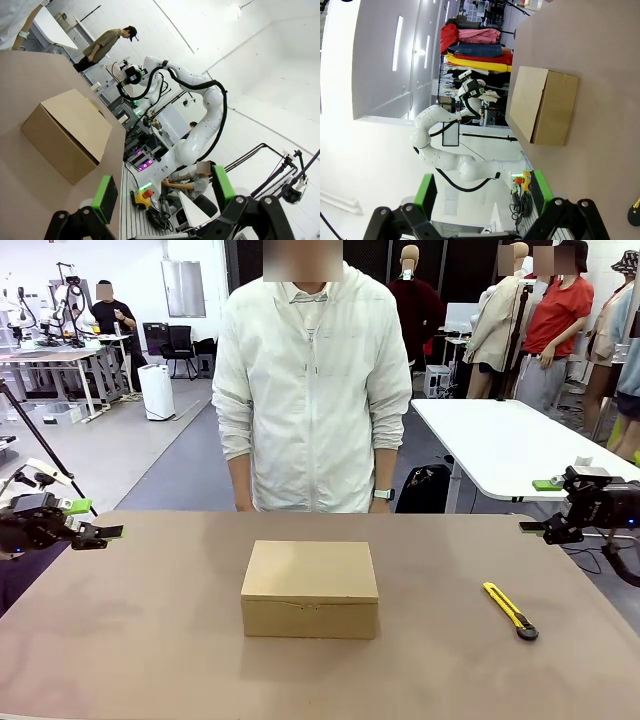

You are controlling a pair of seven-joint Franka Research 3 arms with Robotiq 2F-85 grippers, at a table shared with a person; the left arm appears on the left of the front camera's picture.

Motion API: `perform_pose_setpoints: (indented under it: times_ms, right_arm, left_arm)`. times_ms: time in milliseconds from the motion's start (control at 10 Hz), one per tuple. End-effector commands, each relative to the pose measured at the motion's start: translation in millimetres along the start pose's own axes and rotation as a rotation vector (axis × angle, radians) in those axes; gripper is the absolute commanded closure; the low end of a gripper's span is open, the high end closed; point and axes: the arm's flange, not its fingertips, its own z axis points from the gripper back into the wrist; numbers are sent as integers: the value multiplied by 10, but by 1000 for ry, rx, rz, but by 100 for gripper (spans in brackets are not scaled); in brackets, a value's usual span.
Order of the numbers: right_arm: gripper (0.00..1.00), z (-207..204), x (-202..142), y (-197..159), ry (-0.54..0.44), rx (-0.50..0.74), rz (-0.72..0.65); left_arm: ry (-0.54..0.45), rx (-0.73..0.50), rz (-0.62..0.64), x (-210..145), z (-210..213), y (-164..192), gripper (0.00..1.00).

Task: Pack the items into the box.
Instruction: Close the Mailer Box.

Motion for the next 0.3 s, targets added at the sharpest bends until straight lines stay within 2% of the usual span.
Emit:
perform_pose_setpoints:
  times_ms: [0, 200]
  right_arm:
    - [0, -1, -49, 48, 4, 3, 1]
    - [0, -1, -49, 48, 4, 3, 1]
  left_arm:
    - [0, -12, -12, -17, -8, -30, 0]
    - [0, -12, -12, -17, -8, -30, 0]
